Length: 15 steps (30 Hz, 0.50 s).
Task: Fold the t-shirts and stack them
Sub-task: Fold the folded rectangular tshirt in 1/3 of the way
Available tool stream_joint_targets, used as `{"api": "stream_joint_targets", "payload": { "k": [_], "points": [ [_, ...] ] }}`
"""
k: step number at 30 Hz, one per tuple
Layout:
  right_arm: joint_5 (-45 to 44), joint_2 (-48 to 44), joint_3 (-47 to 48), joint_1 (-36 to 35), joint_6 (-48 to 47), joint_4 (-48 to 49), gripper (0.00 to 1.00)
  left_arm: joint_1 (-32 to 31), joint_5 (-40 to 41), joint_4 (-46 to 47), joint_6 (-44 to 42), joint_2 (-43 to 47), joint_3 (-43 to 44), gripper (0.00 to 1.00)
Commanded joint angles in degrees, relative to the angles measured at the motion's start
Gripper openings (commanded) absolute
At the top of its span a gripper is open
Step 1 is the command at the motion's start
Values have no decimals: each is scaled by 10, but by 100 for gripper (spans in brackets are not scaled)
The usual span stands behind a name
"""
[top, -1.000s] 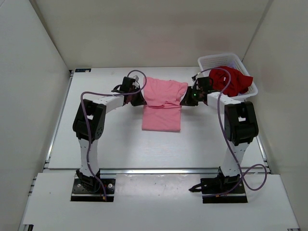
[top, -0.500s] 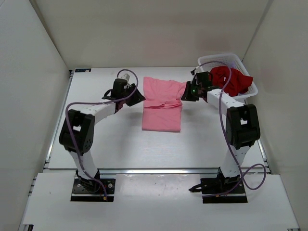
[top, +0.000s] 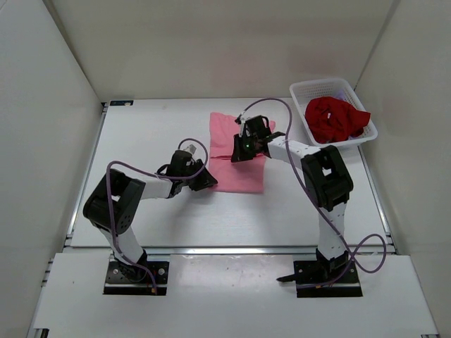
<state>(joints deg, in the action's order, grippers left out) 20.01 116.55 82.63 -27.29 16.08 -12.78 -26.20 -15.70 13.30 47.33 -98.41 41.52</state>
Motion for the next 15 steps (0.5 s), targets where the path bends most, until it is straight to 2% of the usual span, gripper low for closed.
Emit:
{"api": "stream_joint_targets", "payload": {
  "k": [1, 6, 12, 15],
  "points": [
    [14, 16, 16, -4, -3, 31, 0, -10, -10, 36, 5, 18, -21, 40],
    [27, 43, 24, 11, 10, 40, 0, -22, -15, 49, 9, 30, -55, 40],
    [-16, 68, 17, 33, 11, 107, 0, -23, -19, 60, 11, 39, -89, 39],
    [2, 95, 78, 56, 35, 108, 0, -19, -27, 58, 8, 52, -96, 39]
  ]
}}
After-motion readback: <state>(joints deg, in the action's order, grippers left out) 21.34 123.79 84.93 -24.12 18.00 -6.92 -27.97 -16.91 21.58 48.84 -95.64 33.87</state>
